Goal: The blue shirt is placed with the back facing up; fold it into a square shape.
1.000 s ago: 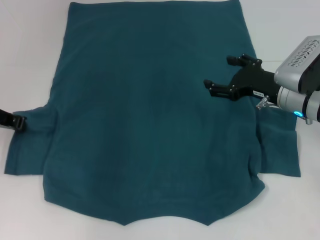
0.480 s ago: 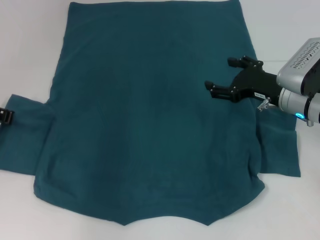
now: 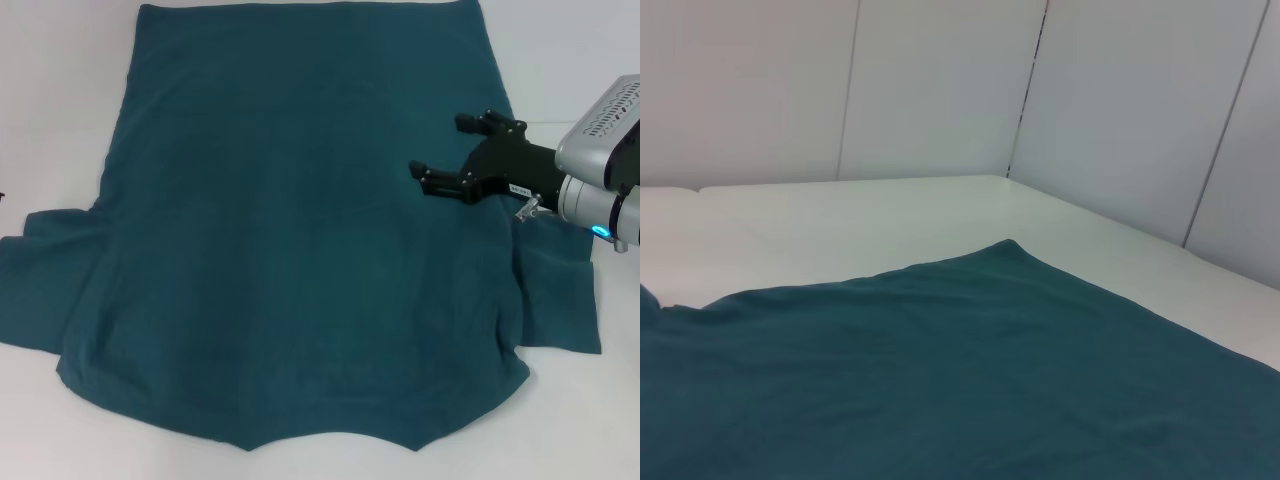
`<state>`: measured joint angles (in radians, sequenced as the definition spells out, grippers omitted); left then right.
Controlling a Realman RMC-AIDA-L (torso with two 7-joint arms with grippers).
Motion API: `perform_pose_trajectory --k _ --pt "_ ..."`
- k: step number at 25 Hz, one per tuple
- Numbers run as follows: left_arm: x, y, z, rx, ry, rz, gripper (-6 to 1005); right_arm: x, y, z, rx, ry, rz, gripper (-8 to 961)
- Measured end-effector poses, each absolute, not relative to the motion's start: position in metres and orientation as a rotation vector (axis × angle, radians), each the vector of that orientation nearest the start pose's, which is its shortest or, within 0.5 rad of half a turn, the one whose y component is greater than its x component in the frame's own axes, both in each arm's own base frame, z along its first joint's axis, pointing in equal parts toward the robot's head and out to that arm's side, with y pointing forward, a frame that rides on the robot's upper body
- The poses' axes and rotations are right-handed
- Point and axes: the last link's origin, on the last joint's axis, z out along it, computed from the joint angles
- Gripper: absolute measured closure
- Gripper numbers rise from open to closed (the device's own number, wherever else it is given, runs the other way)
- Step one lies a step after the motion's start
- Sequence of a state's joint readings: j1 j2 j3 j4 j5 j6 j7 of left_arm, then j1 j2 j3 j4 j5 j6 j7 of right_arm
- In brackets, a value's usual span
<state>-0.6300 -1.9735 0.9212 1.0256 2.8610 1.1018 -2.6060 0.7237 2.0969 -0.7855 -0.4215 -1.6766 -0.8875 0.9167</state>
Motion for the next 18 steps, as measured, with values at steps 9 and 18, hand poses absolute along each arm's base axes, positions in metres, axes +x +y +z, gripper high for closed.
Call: perform_pose_trajectory --k 9,18 --pt "-0.304 0.420 0.109 -1.897 -1.173 0.294 895 0.243 0.425 -0.027 -2.315 0.303 0.422 9" --pt "-0.304 0.418 0.099 -1.966 -1.094 0.341 878 0.243 0.425 -0.029 -2.319 0.298 0.411 10"
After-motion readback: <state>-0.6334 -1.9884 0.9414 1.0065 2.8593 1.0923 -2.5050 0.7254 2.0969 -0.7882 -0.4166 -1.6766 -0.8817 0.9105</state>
